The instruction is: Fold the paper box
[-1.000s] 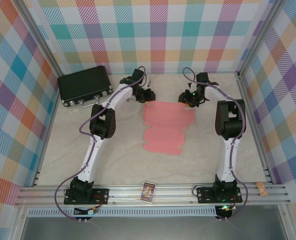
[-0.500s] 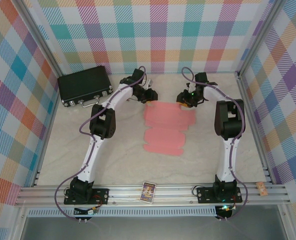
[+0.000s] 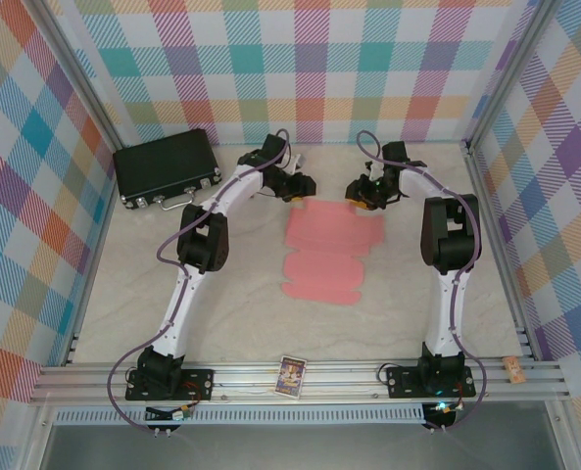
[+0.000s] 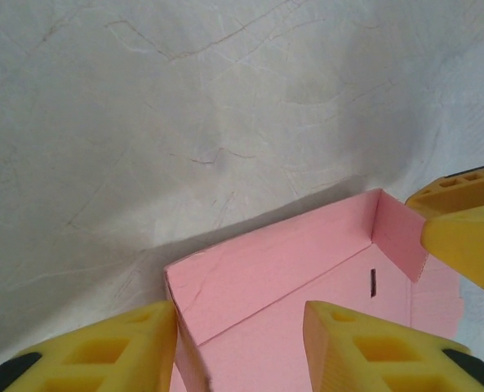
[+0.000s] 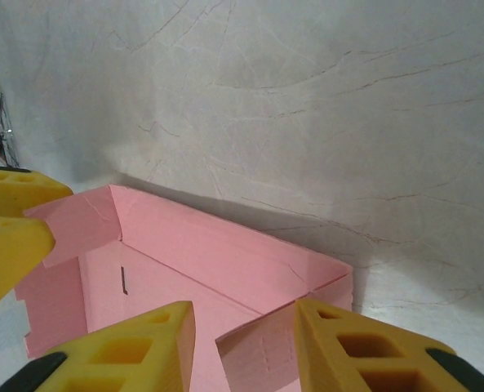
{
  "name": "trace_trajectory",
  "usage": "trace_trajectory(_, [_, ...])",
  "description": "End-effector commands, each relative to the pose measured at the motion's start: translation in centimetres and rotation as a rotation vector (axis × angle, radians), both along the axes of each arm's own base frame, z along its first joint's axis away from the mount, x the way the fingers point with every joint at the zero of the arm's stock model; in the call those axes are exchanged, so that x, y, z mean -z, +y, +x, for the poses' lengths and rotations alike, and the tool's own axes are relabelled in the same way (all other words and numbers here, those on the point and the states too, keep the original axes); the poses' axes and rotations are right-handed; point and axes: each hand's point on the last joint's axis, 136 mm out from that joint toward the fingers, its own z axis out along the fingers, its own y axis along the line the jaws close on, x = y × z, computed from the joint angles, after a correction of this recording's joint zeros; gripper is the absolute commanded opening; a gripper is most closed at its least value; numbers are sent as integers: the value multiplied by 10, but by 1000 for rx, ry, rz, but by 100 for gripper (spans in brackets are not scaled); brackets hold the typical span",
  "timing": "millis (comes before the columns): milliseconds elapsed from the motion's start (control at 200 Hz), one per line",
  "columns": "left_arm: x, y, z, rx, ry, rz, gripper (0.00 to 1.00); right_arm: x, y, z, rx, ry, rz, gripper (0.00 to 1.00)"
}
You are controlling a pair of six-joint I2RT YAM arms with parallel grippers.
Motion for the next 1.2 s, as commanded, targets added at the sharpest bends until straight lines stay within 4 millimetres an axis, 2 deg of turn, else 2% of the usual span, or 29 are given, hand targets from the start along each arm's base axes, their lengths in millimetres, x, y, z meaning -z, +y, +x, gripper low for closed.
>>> trace_trajectory(0, [-25, -18, -9, 54, -35, -44, 42, -5, 9, 4, -15, -15, 32, 37])
trace_trajectory(215, [-21, -23, -12, 69, -36, -39, 41, -2, 10, 4, -15, -9, 37, 37])
trace_trajectory(470, [-18, -25, -14, 79, -31, -44, 45, 2, 10, 3, -12, 4, 36, 38])
trace_trajectory(710, [-23, -23, -12, 76, -49, -33, 46, -1, 9, 4, -12, -4, 30, 38])
trace_trajectory(855, [-35, -16, -6, 59, -88, -6, 48, -14, 6, 5, -10, -32, 10, 40])
trace_trajectory(975, [-48, -1, 4, 14, -132, 36, 51, -28, 2, 5, -6, -62, -8, 42])
trace_trajectory(1195, [-80, 22, 14, -37, -208, 83, 57, -58, -8, 2, 3, -124, -63, 48])
